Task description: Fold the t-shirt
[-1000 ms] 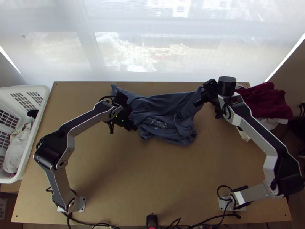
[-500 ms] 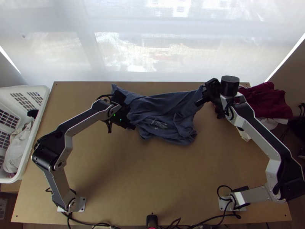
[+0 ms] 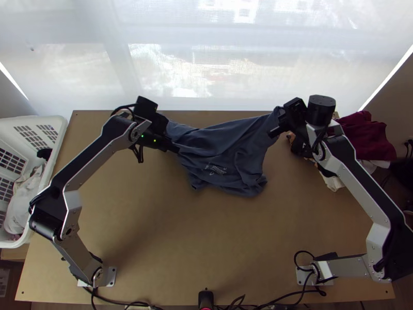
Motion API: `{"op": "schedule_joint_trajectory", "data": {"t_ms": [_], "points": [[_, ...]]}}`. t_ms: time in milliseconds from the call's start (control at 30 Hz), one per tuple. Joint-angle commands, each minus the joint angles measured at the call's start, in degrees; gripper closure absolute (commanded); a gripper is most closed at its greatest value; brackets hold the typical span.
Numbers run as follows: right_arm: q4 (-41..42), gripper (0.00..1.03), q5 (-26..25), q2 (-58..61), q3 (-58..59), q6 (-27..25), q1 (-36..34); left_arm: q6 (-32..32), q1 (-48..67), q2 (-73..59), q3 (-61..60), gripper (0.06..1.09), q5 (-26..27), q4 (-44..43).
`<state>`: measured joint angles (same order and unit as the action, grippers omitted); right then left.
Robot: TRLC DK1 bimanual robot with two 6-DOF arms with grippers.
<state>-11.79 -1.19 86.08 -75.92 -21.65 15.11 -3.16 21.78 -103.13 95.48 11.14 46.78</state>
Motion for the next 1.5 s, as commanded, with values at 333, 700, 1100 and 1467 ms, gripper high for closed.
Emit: {"op": "schedule_joint_trajectory", "data": {"t_ms": [333, 700, 1100, 1467], "points": [[-11.76, 1.00, -0.13, -12.17, -10.92, -0.41, 2.11, 1.84, -5.70, 13.57, 18.78, 1.05, 0.03, 7.88], [-22.22, 1.00, -2.32, -21.31, -17.77, -0.94, 3.87, 2.37, -8.51, 20.08, 30.11, 1.05, -0.06, 13.77], [-29.69, 1.00, -6.81, -28.95, -26.56, -9.46, 8.35, 1.75, -7.98, 30.01, 34.77, 1.05, -0.15, 14.56], [-31.36, 1.00, -6.46, -29.75, -41.33, -5.68, 9.50, -0.18, -8.33, 36.42, 35.04, 1.05, -0.77, 16.94]]}}
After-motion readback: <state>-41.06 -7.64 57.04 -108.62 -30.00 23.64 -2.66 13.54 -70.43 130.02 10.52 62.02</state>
